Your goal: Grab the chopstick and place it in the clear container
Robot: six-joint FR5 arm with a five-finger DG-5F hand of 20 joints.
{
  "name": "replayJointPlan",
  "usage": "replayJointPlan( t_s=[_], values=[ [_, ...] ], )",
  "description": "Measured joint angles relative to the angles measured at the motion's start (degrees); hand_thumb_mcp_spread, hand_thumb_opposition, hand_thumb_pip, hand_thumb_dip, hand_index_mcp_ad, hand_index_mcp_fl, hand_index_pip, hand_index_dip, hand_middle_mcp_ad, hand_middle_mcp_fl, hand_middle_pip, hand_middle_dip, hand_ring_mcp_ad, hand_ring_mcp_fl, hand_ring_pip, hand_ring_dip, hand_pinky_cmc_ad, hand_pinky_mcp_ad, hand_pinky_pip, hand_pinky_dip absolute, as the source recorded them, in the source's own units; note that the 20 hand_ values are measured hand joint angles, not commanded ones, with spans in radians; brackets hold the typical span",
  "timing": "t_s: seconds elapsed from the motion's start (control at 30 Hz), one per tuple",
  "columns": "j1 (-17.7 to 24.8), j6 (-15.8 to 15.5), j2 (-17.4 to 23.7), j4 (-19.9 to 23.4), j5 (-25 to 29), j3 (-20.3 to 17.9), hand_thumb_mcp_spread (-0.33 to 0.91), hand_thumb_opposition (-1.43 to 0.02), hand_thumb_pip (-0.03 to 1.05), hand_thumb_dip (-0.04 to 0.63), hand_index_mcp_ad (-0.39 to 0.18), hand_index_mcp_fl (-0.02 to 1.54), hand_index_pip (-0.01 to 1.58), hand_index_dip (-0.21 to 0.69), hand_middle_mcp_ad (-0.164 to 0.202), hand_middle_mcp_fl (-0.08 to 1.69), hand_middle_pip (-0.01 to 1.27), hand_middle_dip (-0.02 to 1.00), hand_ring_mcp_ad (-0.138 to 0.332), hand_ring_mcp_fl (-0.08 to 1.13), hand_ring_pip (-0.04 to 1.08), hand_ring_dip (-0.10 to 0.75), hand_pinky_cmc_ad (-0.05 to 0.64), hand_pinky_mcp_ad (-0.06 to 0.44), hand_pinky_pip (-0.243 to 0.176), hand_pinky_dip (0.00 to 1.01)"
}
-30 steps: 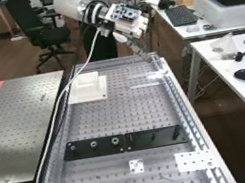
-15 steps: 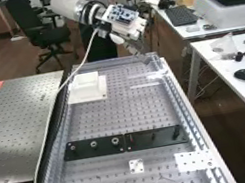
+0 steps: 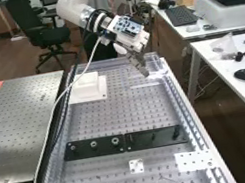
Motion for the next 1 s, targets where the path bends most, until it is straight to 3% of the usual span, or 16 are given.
replayJointPlan(
  t_s=[0.57,0.83,1.0],
  values=[
    [-1.11,-4.40,-9.10,-14.19,-4.50,17.22,0.86,-1.14,0.45,0.319,-0.072,1.51,0.13,0.520,0.019,1.36,0.19,0.68,0.037,0.97,0.09,0.422,0.490,0.297,0.129,0.15],
    [-1.47,-5.79,-11.45,-17.85,-5.46,21.59,0.86,-1.14,0.45,0.319,-0.068,1.50,0.13,0.529,0.017,1.36,0.19,0.68,0.026,0.97,0.09,0.422,0.494,0.293,0.129,0.15],
    [-1.72,-5.95,-12.11,-18.47,-5.59,22.45,0.86,-1.14,0.45,0.319,-0.066,1.51,0.13,0.529,0.021,1.36,0.19,0.68,0.026,0.97,0.09,0.422,0.494,0.295,0.129,0.15]
  ],
)
